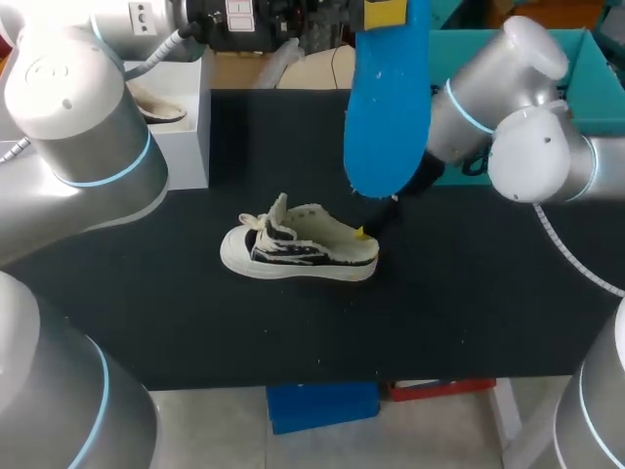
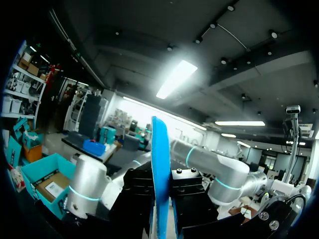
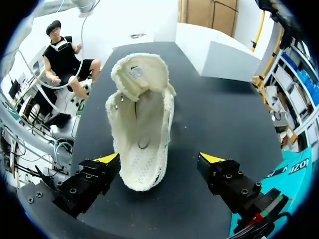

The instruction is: Take the shoe out of the shoebox, open the shoe tongue, remove and reinsert the insole, then place the shoe into the shoebox

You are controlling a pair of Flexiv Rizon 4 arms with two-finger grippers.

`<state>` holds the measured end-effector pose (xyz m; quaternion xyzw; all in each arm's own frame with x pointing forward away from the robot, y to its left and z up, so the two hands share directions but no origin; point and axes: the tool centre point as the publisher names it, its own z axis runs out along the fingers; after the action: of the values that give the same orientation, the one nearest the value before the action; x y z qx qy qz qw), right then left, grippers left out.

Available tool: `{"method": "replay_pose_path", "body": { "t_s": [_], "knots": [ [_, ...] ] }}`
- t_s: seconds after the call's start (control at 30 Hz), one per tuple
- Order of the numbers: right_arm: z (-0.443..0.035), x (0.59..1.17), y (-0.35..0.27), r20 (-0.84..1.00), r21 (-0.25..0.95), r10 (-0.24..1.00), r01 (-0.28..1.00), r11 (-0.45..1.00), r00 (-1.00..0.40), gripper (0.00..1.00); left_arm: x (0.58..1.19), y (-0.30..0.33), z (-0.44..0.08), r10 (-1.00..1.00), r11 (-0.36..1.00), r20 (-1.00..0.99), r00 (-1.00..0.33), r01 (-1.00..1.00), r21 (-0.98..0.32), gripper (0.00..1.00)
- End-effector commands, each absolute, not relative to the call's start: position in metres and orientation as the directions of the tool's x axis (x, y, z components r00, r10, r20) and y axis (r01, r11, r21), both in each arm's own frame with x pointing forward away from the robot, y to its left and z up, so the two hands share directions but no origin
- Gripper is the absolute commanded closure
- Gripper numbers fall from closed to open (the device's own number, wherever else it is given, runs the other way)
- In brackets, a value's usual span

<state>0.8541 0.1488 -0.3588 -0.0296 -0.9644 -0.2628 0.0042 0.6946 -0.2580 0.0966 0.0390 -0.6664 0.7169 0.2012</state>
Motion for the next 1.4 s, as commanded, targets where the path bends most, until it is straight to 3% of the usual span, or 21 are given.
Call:
{"method": "replay_pose_path", "body": {
  "t_s": [0.03,0.47,1.17,1.2,1.23,1.27,1.4],
  "knots": [
    [-0.366,0.866,0.167,0.047,0.070,0.045,0.049,0.996,-0.998,0.00,0.694,-0.259,0.097,0.232,-0.029,0.325,-0.917,-0.341,-0.940,1.00],
    [-0.379,0.868,0.190,0.030,0.015,0.060,0.060,0.998,-0.998,0.00,0.694,-0.259,0.097,0.232,-0.029,0.325,-0.917,-0.341,-0.940,1.00],
    [-0.394,0.882,0.223,0.038,0.067,0.032,0.035,0.997,-0.999,0.01,0.694,-0.259,0.097,0.232,-0.029,0.325,-0.917,-0.341,-0.940,1.00],
    [-0.396,0.883,0.224,0.040,0.067,0.032,0.034,0.997,-0.999,0.43,0.694,-0.259,0.097,0.232,-0.029,0.325,-0.917,-0.341,-0.940,1.00],
    [-0.398,0.883,0.224,0.043,0.069,0.037,0.040,0.997,-0.998,0.76,0.694,-0.259,0.097,0.232,-0.029,0.325,-0.917,-0.341,-0.940,1.00],
    [-0.400,0.883,0.224,0.048,0.072,0.045,0.048,0.996,-0.998,1.00,0.694,-0.259,0.097,0.232,-0.029,0.325,-0.917,-0.341,-0.940,1.00],
    [-0.402,0.881,0.226,0.060,0.097,0.051,0.057,0.994,-0.997,1.00,0.694,-0.259,0.097,0.232,-0.029,0.325,-0.917,-0.341,-0.940,1.00]
  ]
}}
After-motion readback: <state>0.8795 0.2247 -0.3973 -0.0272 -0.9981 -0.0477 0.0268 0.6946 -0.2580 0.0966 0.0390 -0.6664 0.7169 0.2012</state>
